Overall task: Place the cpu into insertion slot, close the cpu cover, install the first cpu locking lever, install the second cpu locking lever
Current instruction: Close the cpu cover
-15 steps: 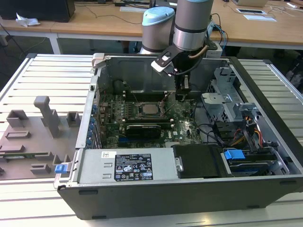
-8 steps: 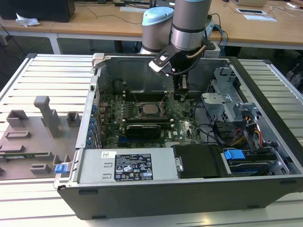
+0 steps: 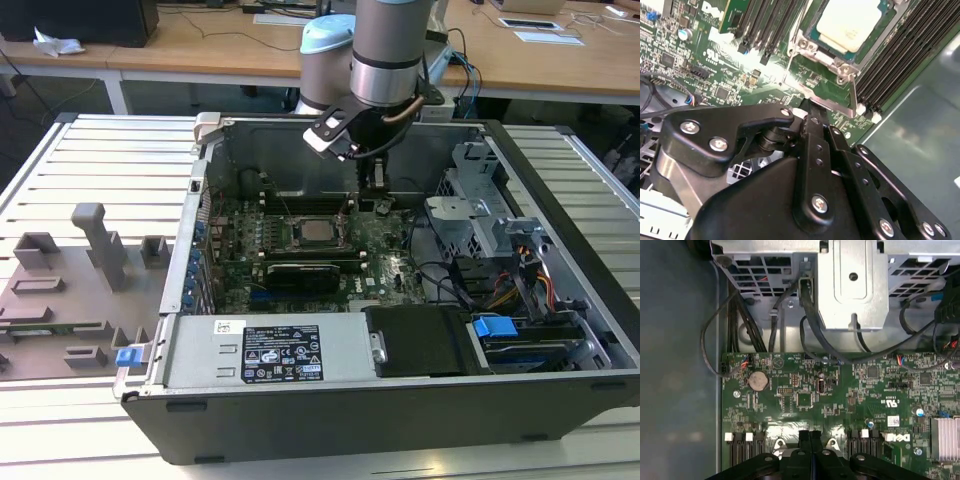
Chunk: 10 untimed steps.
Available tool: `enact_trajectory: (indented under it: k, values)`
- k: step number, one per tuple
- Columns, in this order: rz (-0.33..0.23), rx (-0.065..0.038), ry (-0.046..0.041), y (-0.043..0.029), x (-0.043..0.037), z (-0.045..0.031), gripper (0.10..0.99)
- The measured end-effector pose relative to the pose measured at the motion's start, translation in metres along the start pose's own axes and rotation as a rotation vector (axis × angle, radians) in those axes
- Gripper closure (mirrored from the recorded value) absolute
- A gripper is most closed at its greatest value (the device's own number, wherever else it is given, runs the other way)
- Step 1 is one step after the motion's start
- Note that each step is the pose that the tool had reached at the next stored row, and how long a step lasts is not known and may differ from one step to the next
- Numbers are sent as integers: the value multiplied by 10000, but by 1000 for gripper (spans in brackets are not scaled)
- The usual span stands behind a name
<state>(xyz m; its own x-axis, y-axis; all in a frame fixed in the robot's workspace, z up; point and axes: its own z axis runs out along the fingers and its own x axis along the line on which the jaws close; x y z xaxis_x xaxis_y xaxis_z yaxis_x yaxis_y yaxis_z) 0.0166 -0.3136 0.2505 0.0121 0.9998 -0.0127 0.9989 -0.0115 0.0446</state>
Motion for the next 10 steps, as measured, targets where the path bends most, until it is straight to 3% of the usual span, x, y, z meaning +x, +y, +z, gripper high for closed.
enact_trajectory:
  k: [10]
  values:
    - [1,0,1,-121,-1,-5,980]
